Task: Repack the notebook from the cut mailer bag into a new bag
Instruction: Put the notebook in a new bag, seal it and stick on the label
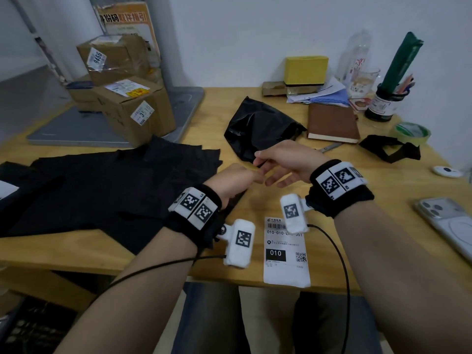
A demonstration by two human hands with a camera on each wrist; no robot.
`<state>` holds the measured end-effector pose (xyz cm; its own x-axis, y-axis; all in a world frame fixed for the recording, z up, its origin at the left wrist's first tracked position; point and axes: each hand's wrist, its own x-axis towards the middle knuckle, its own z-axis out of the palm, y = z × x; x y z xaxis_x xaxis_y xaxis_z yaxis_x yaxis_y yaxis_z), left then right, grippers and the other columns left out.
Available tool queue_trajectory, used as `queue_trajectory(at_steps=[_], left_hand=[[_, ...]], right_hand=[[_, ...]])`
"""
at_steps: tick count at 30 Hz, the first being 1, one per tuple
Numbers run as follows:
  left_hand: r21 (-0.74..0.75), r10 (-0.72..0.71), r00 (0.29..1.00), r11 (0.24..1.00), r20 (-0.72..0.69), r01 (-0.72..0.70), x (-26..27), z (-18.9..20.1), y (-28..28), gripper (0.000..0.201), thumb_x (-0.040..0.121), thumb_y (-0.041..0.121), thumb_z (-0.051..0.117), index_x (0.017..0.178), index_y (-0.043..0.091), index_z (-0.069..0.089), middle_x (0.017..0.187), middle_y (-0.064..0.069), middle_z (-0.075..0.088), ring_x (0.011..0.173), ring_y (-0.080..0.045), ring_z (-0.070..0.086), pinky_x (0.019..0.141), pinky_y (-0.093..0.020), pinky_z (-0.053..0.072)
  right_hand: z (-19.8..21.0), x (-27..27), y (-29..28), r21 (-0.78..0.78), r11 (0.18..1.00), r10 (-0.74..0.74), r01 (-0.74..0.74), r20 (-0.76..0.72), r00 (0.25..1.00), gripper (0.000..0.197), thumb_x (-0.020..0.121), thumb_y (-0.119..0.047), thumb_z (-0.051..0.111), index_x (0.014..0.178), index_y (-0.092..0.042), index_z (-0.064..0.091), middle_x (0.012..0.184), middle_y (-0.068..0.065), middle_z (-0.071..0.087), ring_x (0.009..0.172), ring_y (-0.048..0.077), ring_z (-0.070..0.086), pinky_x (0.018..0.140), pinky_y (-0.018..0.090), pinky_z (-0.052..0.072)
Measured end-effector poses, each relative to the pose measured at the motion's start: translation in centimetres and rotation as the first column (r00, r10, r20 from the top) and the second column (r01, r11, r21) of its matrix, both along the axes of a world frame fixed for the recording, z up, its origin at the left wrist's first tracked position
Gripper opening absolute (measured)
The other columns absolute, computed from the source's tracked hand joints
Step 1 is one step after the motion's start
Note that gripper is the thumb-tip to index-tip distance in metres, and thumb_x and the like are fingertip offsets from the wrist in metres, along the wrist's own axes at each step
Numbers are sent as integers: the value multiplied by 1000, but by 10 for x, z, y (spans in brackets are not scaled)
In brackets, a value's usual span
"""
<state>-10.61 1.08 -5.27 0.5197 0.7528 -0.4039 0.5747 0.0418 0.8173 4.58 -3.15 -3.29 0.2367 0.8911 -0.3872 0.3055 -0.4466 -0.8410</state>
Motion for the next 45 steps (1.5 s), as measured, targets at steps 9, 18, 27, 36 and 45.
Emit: queue_trajectory(at_steps=[9,18,27,36,45], left_hand=[[101,127,992,987,-18,-125,-11,6,15,48,87,32,68,127,7,59,118,-11,64,107,-23,60,92,-35,47],[-61,114,991,992,66,-110,-12,3,14,37,94,25,60,130,19,62,136,-3,55,122,-21,47,92,-39,35],[-272,188,954,954,234,-122,-6,-3,20,32,99,11,47,125,18,64,136,-9,56,121,-22,57,95,-39,45],[-251,174,950,962,258,-108,-4,-6,21,28,98,13,49,122,18,64,129,-8,63,116,-21,62,98,-40,46],[-154,165,923,981,347,-118,-7,13,16,26,90,28,70,113,16,68,103,-5,76,96,-21,72,79,-39,60]], right_hand=[[3,6,-3,-4,1000,-18,18,0,1000,32,100,-43,59,108,-15,72,90,3,78,78,24,73,73,35,55],[-11,3,2,-137,990,-24,27,29,999,33,97,-43,65,109,-13,73,115,9,70,90,32,75,76,47,63],[-25,12,8,-163,985,-67,61,-33,997,34,91,-19,76,118,-2,65,106,12,66,56,20,64,55,32,59],[-35,19,18,-203,979,67,-33,163,984,34,72,-30,90,76,-17,60,64,5,46,54,17,41,51,28,34],[-11,8,5,197,980,55,-29,-129,990,14,101,-21,62,93,-19,74,88,5,74,79,18,72,67,35,61]])
